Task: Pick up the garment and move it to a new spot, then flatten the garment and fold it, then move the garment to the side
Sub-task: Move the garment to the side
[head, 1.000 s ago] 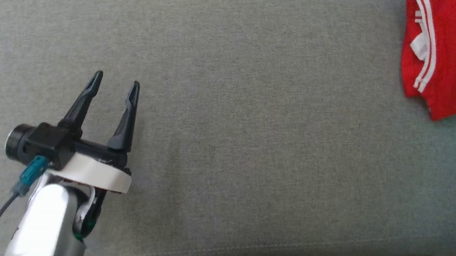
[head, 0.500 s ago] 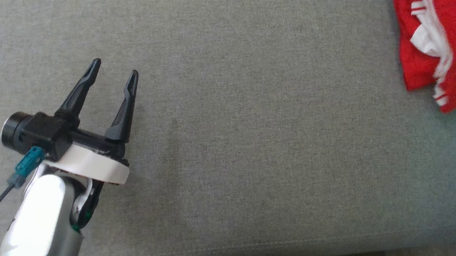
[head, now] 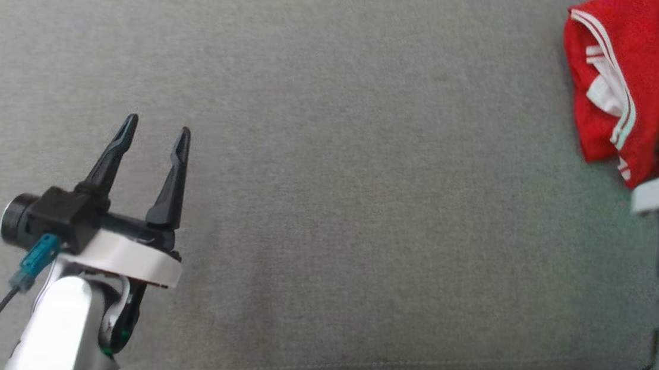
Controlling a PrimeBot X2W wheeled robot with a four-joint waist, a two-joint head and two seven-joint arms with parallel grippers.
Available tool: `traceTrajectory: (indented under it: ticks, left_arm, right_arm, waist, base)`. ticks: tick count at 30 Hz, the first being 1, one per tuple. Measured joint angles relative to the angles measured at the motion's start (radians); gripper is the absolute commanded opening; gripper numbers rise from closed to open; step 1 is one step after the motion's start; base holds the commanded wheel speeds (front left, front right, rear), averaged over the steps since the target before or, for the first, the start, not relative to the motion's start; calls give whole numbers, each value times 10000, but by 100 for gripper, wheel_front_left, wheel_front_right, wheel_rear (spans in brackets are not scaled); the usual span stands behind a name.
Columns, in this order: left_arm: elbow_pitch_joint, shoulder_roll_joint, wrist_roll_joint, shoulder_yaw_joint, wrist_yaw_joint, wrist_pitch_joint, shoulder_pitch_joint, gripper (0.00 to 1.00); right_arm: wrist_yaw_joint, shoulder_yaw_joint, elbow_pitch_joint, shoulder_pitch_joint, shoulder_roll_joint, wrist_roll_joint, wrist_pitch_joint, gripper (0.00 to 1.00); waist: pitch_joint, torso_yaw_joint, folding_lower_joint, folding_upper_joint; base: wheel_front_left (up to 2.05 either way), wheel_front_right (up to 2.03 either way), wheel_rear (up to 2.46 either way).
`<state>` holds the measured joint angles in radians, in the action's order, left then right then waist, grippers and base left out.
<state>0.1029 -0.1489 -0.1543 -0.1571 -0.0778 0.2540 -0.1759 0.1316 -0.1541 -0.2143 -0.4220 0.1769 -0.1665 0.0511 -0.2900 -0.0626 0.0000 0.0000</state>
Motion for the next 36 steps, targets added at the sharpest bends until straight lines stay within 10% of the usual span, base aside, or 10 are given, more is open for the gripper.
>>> traceTrajectory:
  ticks: [10,36]
  left_arm:
    - [65,104,-268,380,301,0,456,100]
    - [458,-69,-364,370,426,-151,2130,100]
  right_arm:
    - [0,1154,1546,1831,-1093,274,-163,100]
    - [0,1331,1315,3959,-1300,349,0,100]
  waist:
    - [815,695,0,0]
    - [2558,1009,0,0]
  base:
    - [0,0,0]
    - [0,0,0]
